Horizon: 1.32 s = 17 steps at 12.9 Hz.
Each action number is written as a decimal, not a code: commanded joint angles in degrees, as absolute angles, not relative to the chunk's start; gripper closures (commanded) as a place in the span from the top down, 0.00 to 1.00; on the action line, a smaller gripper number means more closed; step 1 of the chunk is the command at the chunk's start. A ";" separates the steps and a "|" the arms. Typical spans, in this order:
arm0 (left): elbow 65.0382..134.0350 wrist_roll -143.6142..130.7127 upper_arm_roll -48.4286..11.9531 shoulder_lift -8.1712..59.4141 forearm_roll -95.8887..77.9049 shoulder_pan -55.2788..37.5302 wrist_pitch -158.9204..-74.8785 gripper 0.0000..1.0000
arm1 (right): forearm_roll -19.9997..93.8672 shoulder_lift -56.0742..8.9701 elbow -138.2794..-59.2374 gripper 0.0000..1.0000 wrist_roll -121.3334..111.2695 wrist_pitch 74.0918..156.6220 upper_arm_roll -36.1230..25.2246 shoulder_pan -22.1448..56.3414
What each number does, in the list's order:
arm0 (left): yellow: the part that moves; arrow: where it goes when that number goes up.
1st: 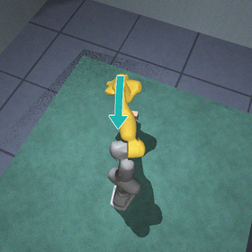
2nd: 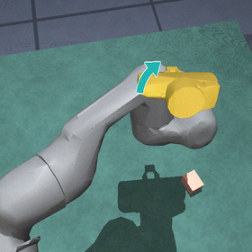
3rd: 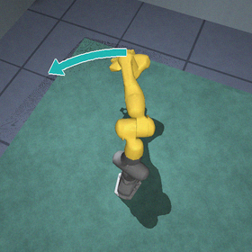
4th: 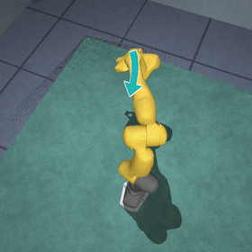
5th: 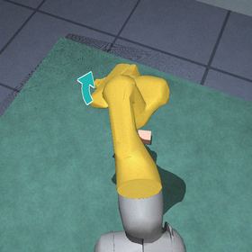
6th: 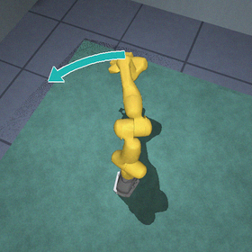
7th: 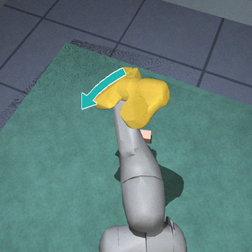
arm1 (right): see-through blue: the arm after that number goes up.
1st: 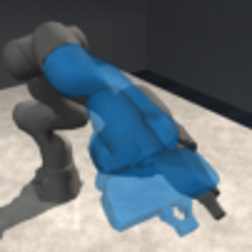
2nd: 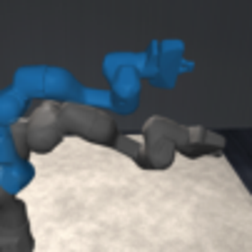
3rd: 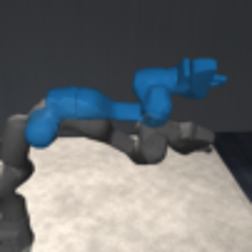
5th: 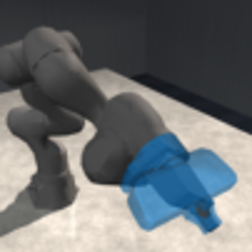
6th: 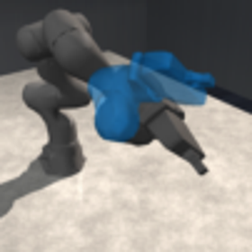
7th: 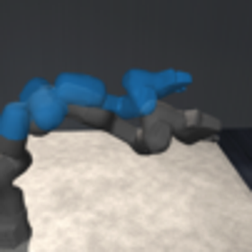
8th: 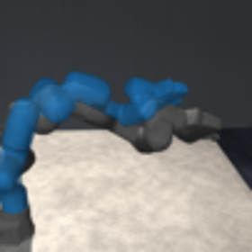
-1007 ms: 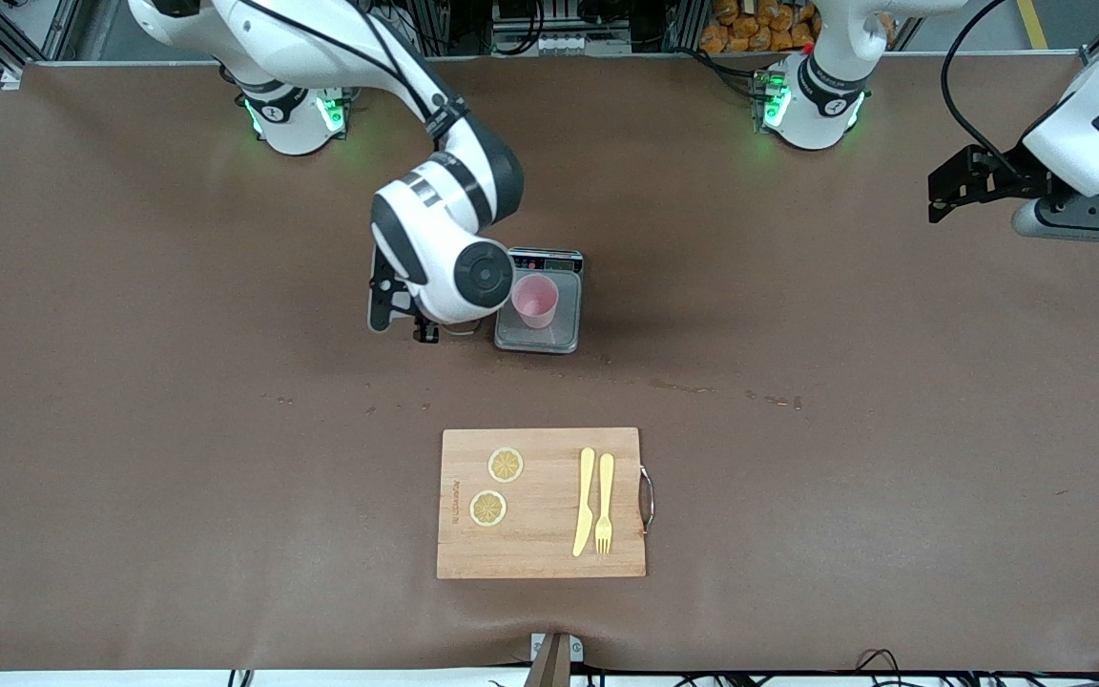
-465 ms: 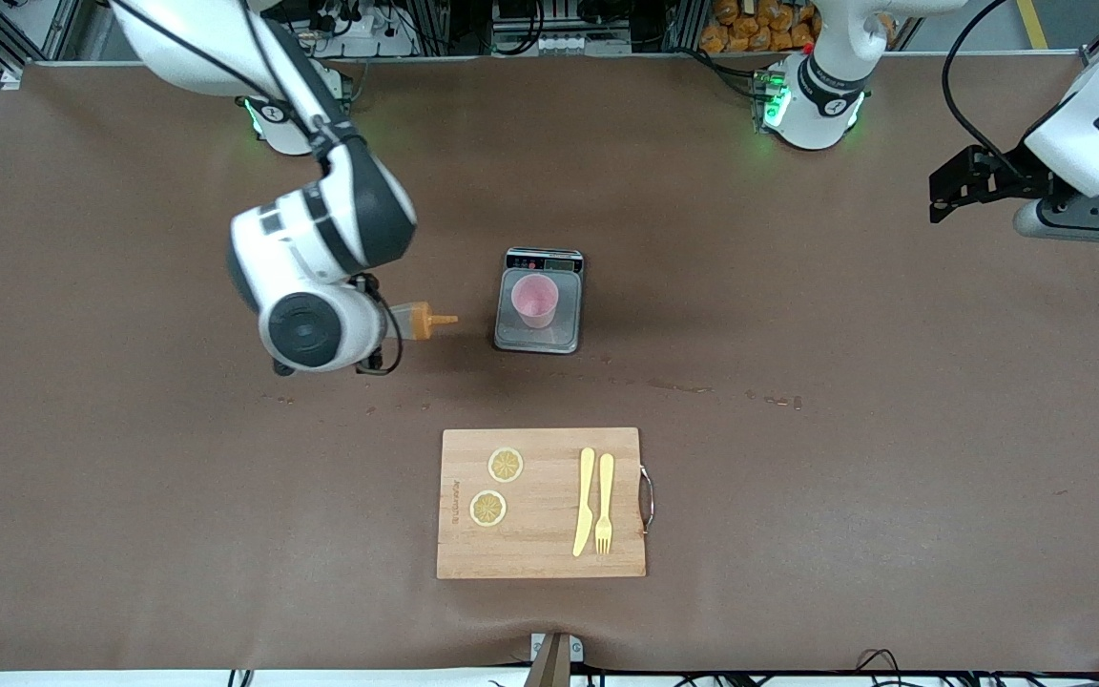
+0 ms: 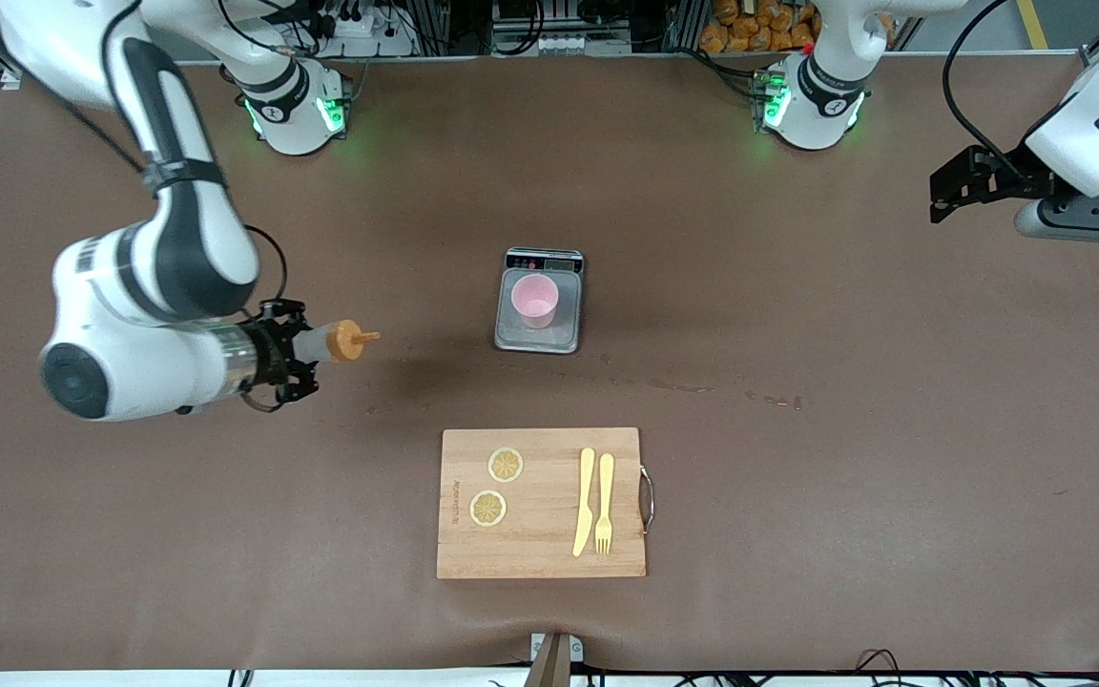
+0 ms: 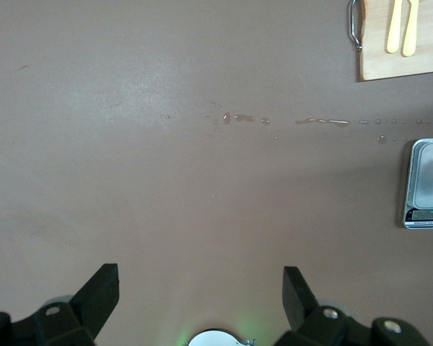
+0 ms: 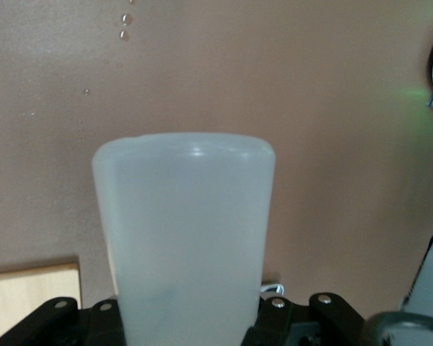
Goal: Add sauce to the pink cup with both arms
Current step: 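Carry the sauce bottle with the right gripper back beside the table edge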
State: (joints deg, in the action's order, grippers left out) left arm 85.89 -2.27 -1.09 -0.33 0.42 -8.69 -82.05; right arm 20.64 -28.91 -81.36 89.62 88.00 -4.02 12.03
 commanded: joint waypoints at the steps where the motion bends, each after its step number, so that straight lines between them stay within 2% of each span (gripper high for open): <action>1: 85.87 -2.55 -0.97 -0.97 -0.62 -8.53 -81.39 1.00 | 25.83 -27.60 -81.74 0.00 82.29 86.57 -2.99 5.82; 8: 85.78 -2.46 -0.97 -0.97 -0.44 -8.53 -81.39 1.00 | 36.72 -29.35 -83.14 0.00 64.28 81.84 -2.90 -7.89; 17: 85.78 -2.46 -1.05 -0.97 -0.44 -8.53 -81.47 1.00 | 45.95 -39.09 -87.09 0.00 36.95 76.03 -2.90 -22.75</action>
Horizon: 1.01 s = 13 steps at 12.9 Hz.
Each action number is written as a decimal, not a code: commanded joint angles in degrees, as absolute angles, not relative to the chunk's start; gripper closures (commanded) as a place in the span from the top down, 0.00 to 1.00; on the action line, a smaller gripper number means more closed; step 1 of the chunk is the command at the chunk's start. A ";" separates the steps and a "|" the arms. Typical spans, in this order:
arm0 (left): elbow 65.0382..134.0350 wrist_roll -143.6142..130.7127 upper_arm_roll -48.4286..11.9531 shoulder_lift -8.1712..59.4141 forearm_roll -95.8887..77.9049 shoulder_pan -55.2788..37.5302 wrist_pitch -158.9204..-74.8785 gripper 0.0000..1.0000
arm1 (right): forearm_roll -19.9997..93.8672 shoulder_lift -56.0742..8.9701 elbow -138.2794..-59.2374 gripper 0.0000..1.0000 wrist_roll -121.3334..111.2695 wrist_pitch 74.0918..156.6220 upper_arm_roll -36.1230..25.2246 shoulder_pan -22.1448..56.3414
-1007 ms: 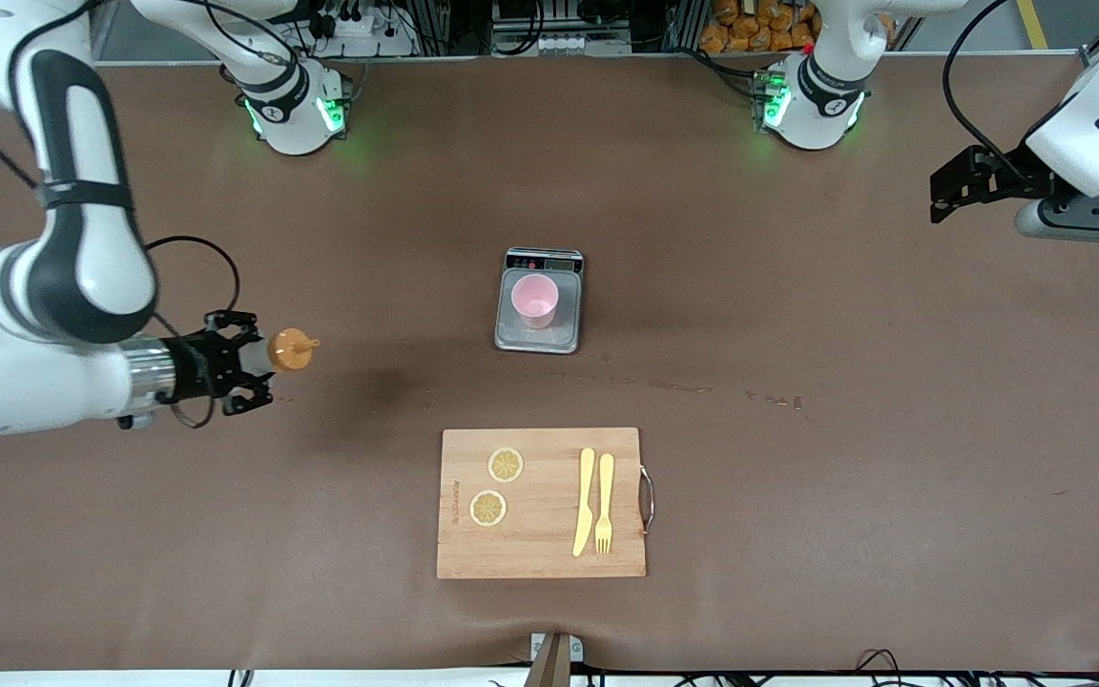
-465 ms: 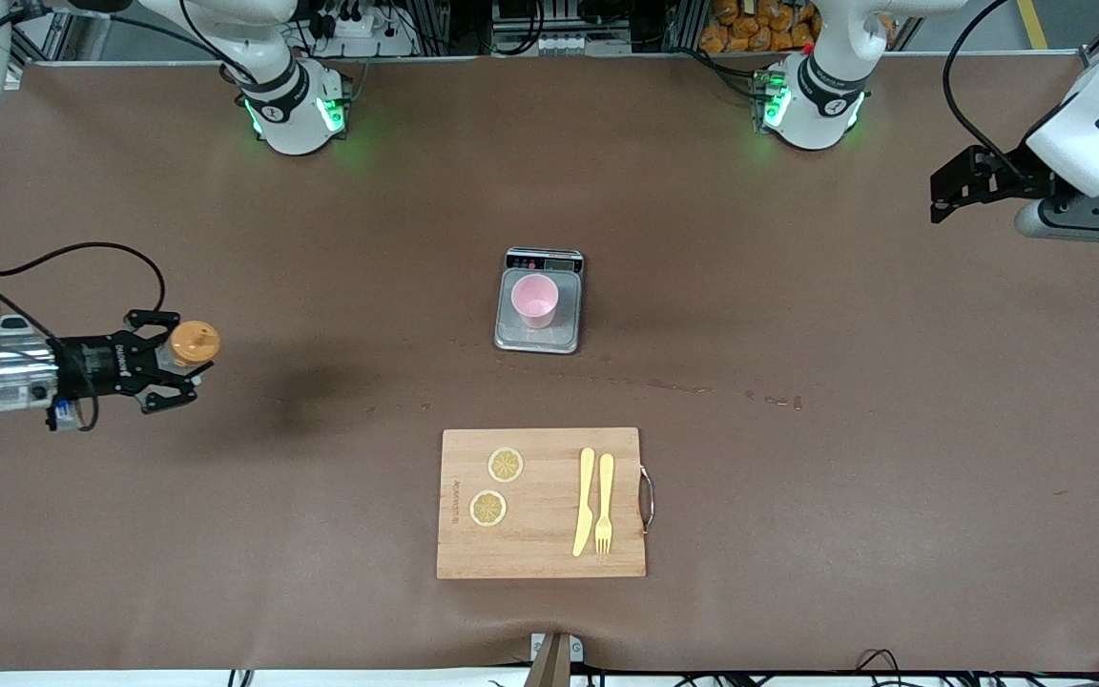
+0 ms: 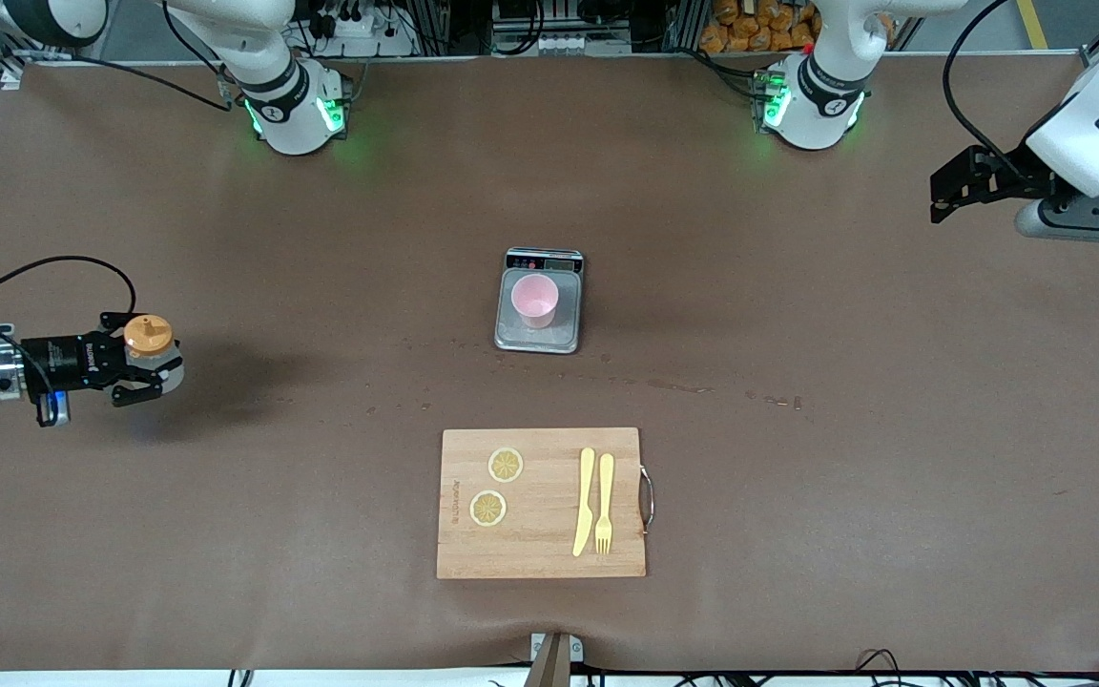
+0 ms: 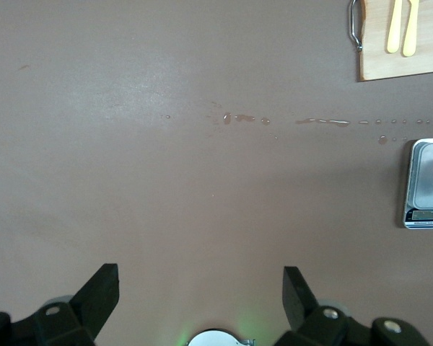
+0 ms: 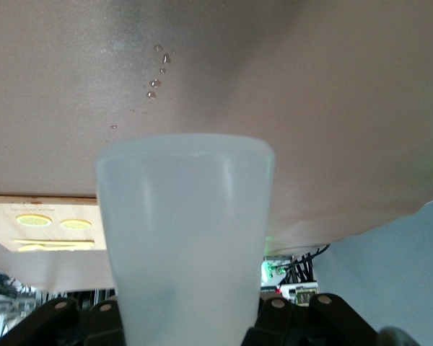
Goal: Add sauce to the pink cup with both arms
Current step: 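Carry the sauce bottle with the right gripper back beside the table edge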
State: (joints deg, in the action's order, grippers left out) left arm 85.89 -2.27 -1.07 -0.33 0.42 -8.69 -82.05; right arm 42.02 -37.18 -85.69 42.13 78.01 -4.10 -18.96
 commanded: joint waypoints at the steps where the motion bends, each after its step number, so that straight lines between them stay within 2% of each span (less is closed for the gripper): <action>1: 85.78 -2.46 -1.05 -0.97 -0.44 -8.53 -81.47 1.00 | 47.62 -40.68 -88.32 0.00 32.82 75.85 -2.99 -24.07; 6: 85.78 -2.46 -1.05 -0.97 -0.53 -8.53 -81.39 1.00 | 49.83 -46.66 -91.93 0.00 21.81 75.85 -2.99 -26.63; 11: 85.78 -2.46 -0.97 -0.88 -0.35 -8.53 -81.47 1.00 | 50.53 -50.97 -92.11 0.00 17.41 76.29 -2.99 -27.33; 12: 85.78 -2.46 -0.97 -0.88 -0.26 -8.53 -81.47 1.00 | 50.54 -50.98 -92.11 0.06 17.49 76.20 -2.99 -27.42; 13: 85.78 -2.46 -0.97 -0.88 -0.18 -8.53 -81.47 1.00 | 50.54 -50.98 -92.11 0.56 18.10 76.11 -2.99 -27.51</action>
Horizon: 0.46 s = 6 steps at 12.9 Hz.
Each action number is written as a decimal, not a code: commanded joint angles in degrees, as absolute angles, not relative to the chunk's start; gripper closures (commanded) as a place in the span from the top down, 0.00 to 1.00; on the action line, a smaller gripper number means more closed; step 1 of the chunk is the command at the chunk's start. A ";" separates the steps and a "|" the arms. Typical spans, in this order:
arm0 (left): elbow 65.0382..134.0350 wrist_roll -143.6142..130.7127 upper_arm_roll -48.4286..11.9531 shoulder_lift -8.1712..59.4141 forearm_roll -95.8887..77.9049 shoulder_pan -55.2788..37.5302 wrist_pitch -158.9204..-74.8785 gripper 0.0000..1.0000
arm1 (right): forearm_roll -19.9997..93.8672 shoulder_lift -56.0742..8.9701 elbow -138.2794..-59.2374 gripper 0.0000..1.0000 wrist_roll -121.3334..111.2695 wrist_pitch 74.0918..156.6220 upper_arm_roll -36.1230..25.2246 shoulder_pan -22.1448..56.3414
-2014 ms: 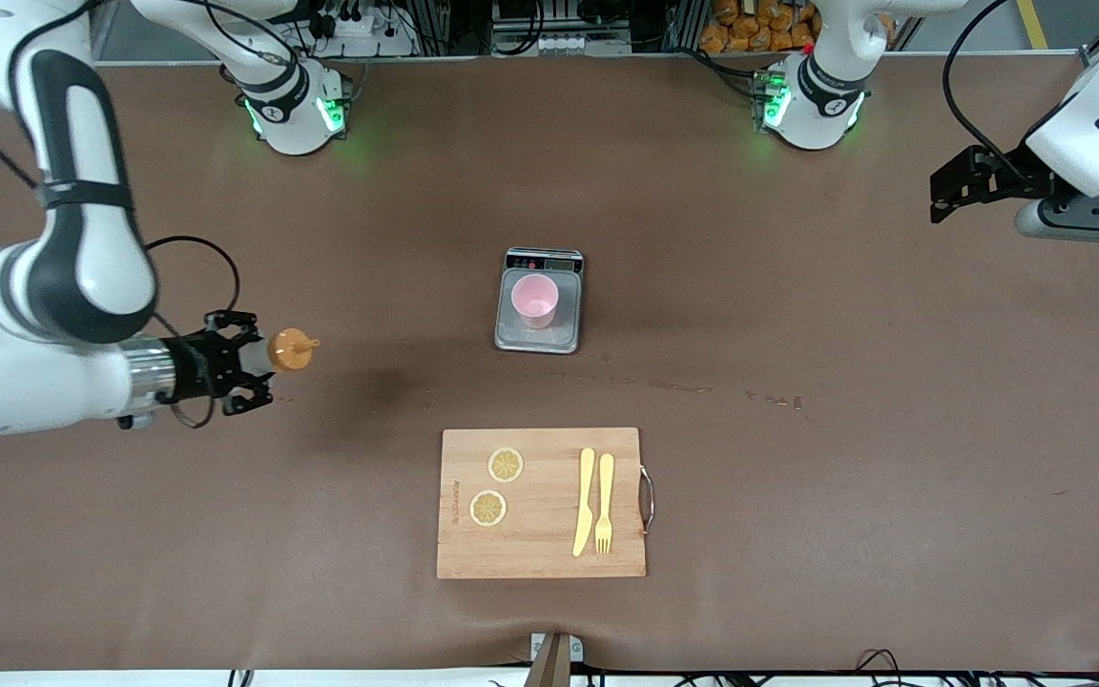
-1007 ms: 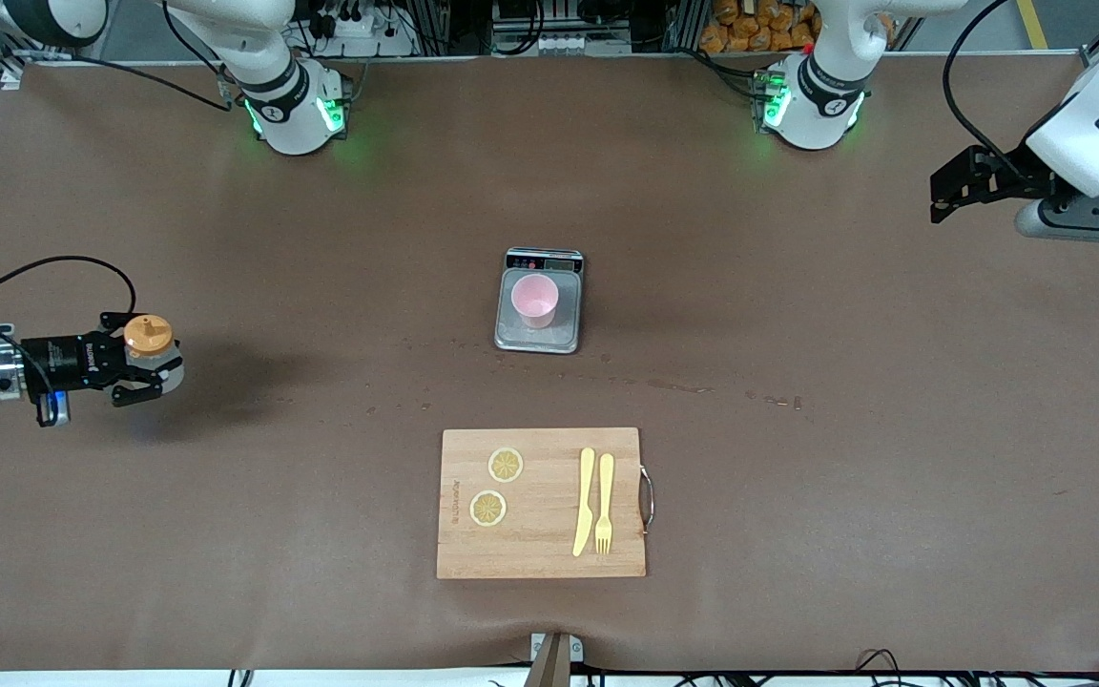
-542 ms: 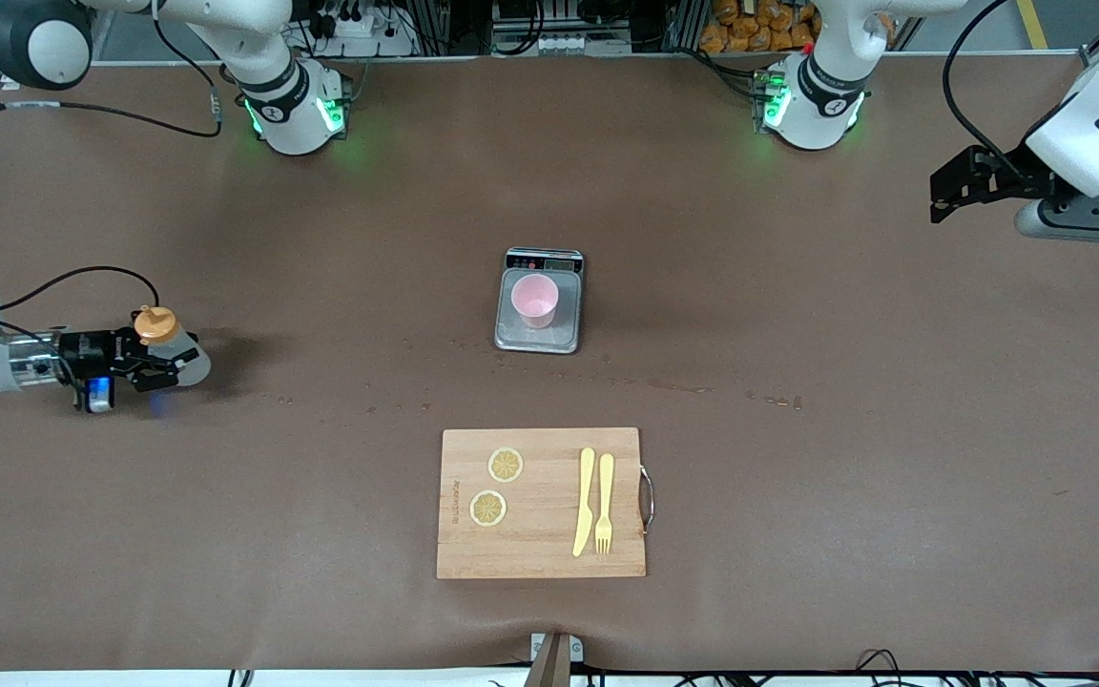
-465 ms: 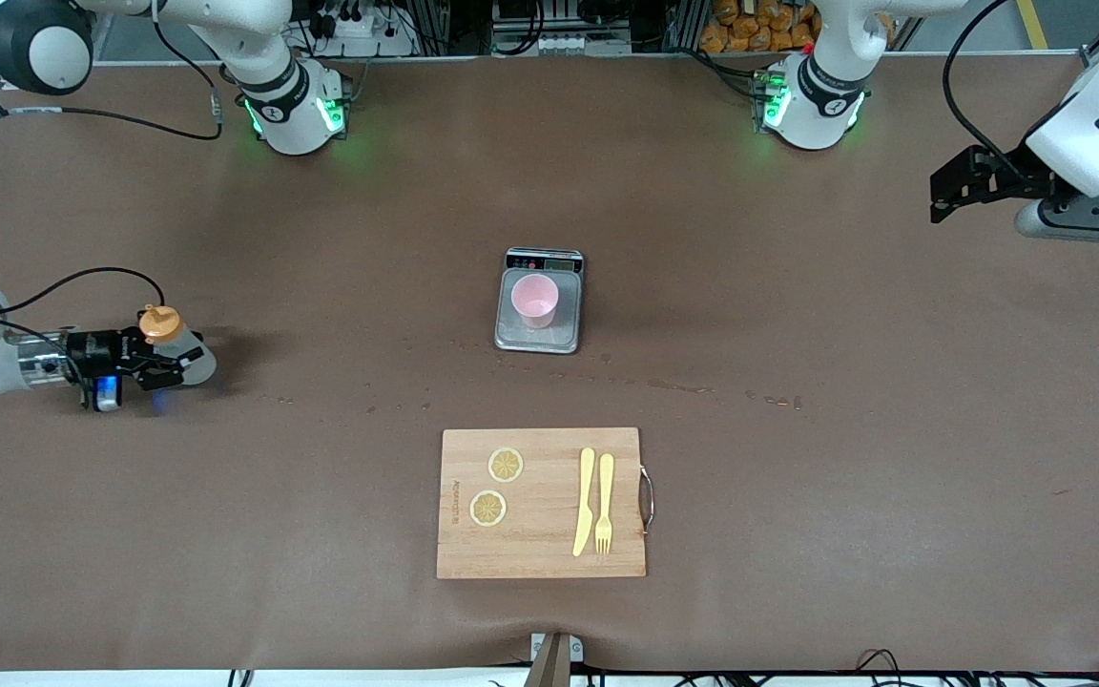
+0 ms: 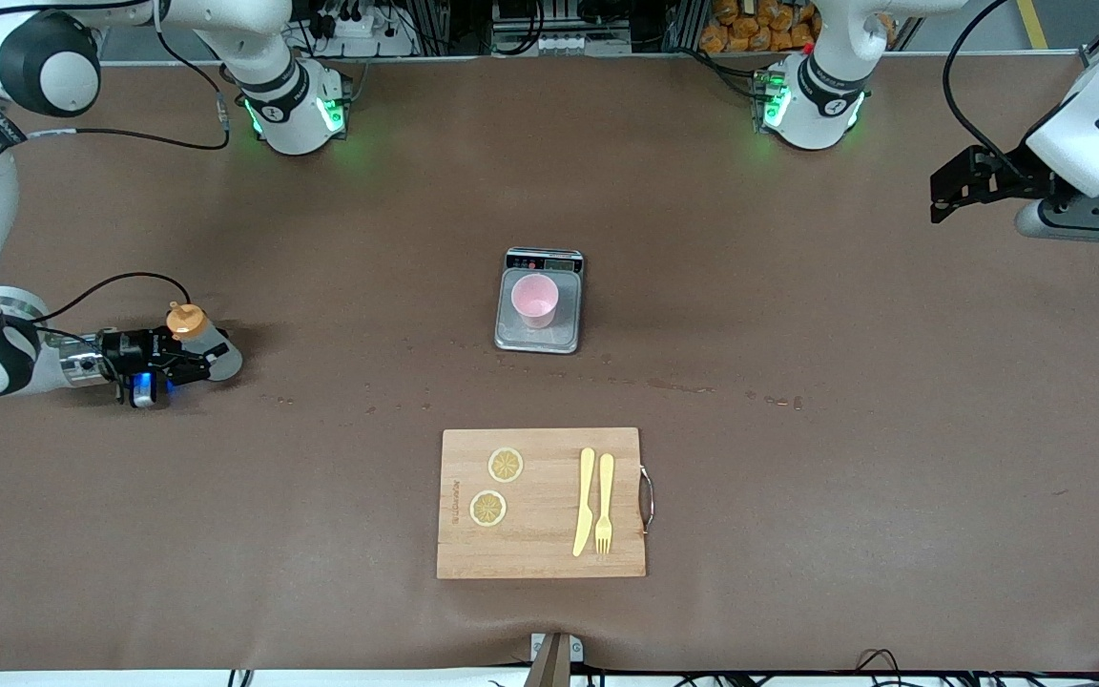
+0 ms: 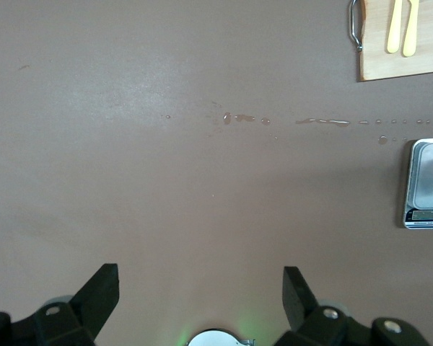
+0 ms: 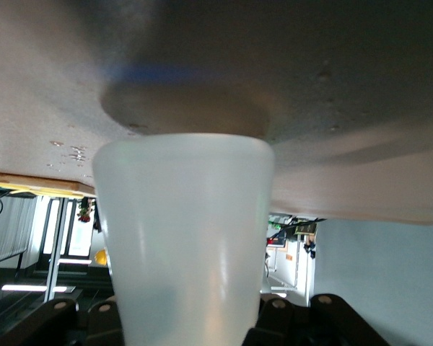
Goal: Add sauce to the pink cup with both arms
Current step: 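Lower the sauce bottle upright and open the right gripper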
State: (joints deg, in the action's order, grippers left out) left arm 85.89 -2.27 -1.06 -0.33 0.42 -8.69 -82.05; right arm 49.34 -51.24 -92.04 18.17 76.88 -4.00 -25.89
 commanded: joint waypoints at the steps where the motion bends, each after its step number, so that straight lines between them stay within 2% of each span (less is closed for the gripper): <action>1: 85.78 -2.46 -0.97 -0.88 -0.26 -8.53 -81.39 1.00 | 50.54 -50.98 -92.02 1.00 18.19 76.11 -2.99 -27.86; 6: 85.78 -2.55 -1.23 -0.97 -0.53 -8.61 -81.47 1.00 | 49.75 -50.89 -87.90 1.00 18.37 75.94 -3.25 -28.48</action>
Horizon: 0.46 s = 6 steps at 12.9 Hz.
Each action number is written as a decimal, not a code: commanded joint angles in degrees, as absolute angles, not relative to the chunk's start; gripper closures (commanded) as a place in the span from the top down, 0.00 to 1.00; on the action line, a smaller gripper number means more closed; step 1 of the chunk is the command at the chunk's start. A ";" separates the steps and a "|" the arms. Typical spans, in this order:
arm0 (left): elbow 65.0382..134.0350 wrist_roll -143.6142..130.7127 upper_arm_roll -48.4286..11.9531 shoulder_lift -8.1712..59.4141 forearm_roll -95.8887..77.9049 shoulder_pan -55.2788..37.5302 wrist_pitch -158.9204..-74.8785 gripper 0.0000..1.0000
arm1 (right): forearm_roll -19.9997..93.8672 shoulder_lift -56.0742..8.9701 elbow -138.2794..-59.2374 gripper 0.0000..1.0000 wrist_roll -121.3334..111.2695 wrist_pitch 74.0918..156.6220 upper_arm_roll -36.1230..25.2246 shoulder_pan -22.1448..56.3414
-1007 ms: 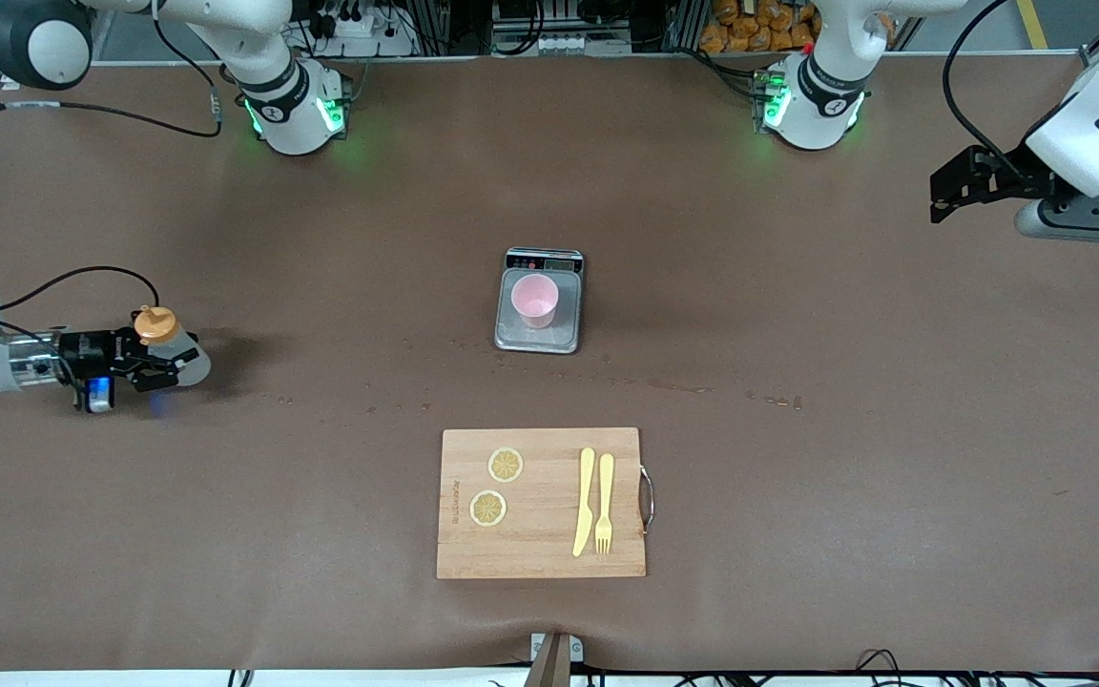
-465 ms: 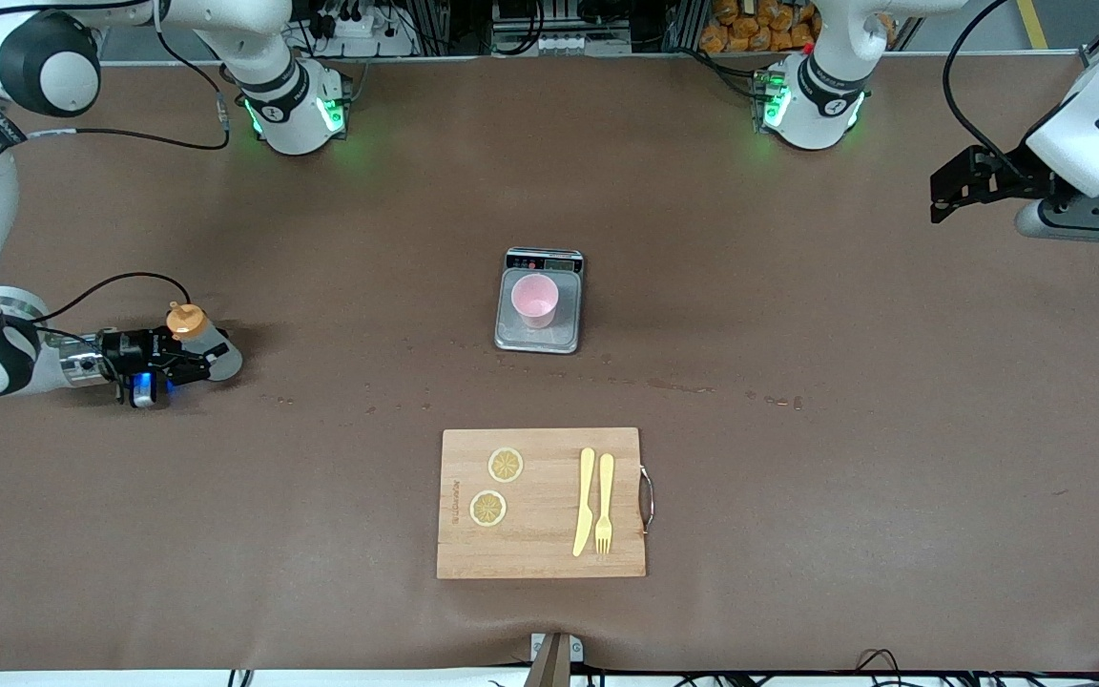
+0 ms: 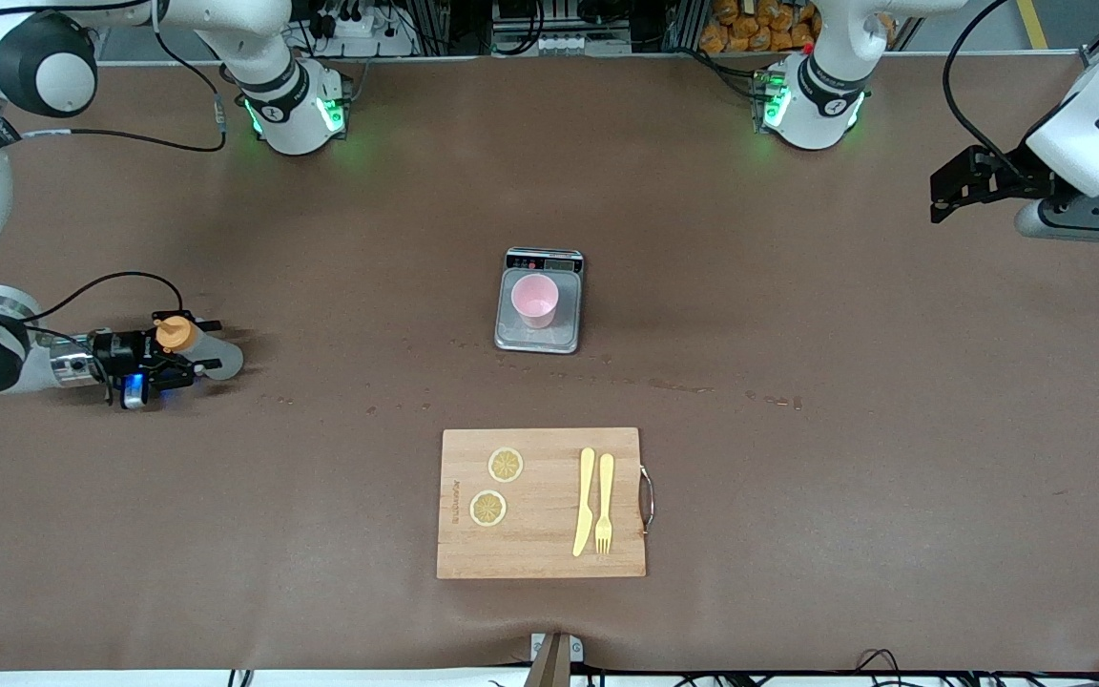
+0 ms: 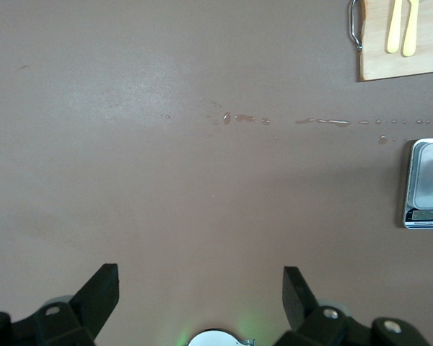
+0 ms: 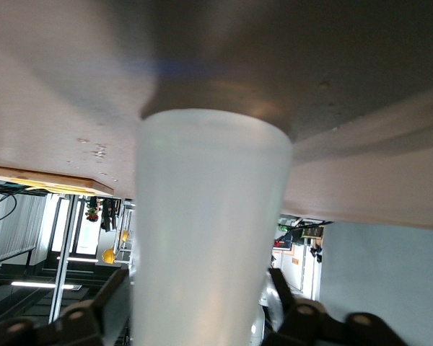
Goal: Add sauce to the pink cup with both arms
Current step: 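Lower the sauce bottle upright and open the right gripper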
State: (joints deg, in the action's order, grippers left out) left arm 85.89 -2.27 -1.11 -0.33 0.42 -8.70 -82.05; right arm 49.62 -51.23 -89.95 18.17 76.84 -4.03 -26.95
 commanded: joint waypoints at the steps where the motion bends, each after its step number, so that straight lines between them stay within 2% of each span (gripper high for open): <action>1: 85.78 -2.55 -1.23 -0.97 -0.53 -8.61 -81.47 1.00 | 49.40 -50.89 -86.59 1.00 18.54 75.85 -3.34 -29.00; 6: 85.78 -2.55 -1.23 -0.97 -0.53 -8.61 -81.47 1.00 | 40.27 -50.45 -79.56 1.00 18.72 75.06 -3.34 -31.81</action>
State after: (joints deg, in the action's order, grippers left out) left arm 85.89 -2.27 -1.19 -0.33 0.42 -8.75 -82.05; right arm 43.61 -51.08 -82.37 18.19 76.48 -4.29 -29.99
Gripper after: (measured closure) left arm 0.000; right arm 0.000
